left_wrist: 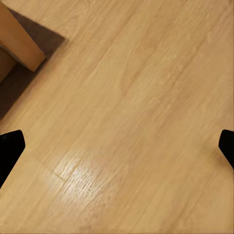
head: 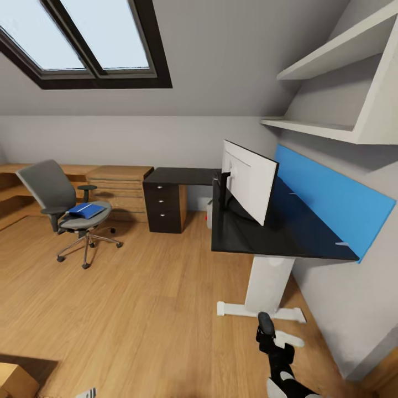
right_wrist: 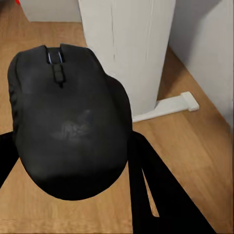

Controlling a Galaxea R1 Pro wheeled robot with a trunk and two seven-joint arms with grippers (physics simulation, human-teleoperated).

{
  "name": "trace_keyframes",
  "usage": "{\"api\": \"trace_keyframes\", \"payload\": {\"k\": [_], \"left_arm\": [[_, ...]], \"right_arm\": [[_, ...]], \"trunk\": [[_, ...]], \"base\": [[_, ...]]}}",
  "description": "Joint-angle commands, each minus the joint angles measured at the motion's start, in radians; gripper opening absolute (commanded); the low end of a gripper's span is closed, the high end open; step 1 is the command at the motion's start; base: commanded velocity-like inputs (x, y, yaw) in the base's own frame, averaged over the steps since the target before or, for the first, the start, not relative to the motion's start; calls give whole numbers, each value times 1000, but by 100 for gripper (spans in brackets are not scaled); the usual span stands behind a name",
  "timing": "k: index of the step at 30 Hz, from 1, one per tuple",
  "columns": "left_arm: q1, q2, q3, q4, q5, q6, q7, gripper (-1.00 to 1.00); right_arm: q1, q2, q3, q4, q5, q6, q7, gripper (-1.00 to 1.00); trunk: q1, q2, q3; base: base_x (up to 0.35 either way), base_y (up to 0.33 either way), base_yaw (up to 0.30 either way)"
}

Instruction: In the bedroom, organize the workspace by keeping the computer under the desk, ensuring the monitor is on the desk, placing the keyboard on the desk next to the monitor, placing the mouse on the desk next to the keyboard, moving the folder from the swivel chair onto the desk next to the mouse, stacking the notebook on top of the folder with the pen on top of the notebook, and positioning the swivel chair next to the desk.

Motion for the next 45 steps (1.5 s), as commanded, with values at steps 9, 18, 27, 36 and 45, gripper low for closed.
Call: {"api": "trace_keyframes", "payload": {"k": [9,18,27,36,45], "left_arm": [[0,-29,-107,47,1,-3,0,100],[0,-46,-135,58,1,-4,-18,100],[-1,-44,-134,58,2,-5,-65,100],[-1,-43,-134,58,2,-6,-65,100],[-1,-47,-136,59,2,3,-65,100]], "right_arm": [[5,47,11,102,50,-77,-3,-100],[29,89,10,107,257,-76,-7,-100],[30,100,10,107,262,-77,-10,-100],[33,103,9,107,265,-89,-11,-100],[51,104,10,107,268,-165,-12,-100]], "trunk": [[0,-1,-1],[-8,13,5],[-42,76,33],[-77,139,61],[-111,202,96]], "base": [[206,181,138],[261,207,1],[311,89,0],[317,157,113],[317,176,229]]}}
